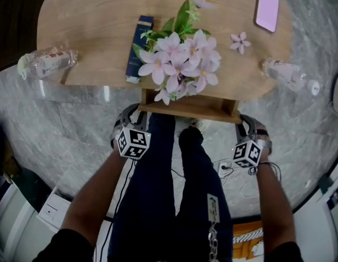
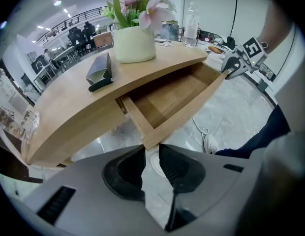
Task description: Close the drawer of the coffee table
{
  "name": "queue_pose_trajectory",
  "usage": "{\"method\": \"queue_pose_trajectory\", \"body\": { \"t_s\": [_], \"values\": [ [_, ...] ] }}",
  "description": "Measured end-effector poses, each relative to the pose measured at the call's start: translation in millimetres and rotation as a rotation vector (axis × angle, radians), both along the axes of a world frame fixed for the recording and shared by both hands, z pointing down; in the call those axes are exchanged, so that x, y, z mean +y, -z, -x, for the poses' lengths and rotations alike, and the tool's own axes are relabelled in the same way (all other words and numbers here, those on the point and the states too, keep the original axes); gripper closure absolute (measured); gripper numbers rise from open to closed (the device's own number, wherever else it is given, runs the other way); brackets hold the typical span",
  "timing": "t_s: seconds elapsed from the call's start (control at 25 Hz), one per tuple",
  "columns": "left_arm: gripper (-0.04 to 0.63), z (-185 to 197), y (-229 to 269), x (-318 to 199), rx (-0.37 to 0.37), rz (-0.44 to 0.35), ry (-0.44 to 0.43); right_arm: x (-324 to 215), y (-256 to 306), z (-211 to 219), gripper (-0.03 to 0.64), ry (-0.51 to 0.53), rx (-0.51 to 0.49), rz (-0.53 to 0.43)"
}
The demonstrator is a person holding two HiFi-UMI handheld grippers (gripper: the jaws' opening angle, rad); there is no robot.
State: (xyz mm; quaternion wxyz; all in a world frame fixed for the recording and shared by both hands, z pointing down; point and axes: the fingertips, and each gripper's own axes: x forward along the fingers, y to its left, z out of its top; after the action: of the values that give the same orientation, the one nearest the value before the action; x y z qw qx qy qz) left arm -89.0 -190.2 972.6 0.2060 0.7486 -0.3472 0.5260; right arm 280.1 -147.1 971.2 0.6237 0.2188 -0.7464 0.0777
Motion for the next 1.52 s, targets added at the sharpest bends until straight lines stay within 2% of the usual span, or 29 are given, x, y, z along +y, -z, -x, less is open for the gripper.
{"method": "queue_pose_trajectory", "body": {
  "t_s": [0.52,0.96,1.24,1.36,1.52],
  "values": [
    [0.486,-1.0,2.7,-2.7,0.011,0.010,0.038,-3.8,2.3,-1.6,0.492,-0.066,-0.009,-0.006],
    [0.485,-9.7,3.9,-69.2,0.037,-0.041,0.089,-73.1,2.0,-10.8,0.479,-0.138,-0.015,-0.055],
    [0.488,-7.7,4.1,-74.4,0.074,-0.002,0.243,-84.1,1.8,-11.8,0.466,-0.246,-0.041,-0.020],
    [0.505,-6.7,24.6,-69.1,0.120,-0.016,0.274,-79.7,20.6,-16.3,0.432,-0.321,-0.058,-0.014],
    [0.540,-2.1,85.0,-56.6,0.190,-0.077,0.230,-76.7,85.8,-15.1,0.430,-0.421,-0.123,-0.070]
  ]
}}
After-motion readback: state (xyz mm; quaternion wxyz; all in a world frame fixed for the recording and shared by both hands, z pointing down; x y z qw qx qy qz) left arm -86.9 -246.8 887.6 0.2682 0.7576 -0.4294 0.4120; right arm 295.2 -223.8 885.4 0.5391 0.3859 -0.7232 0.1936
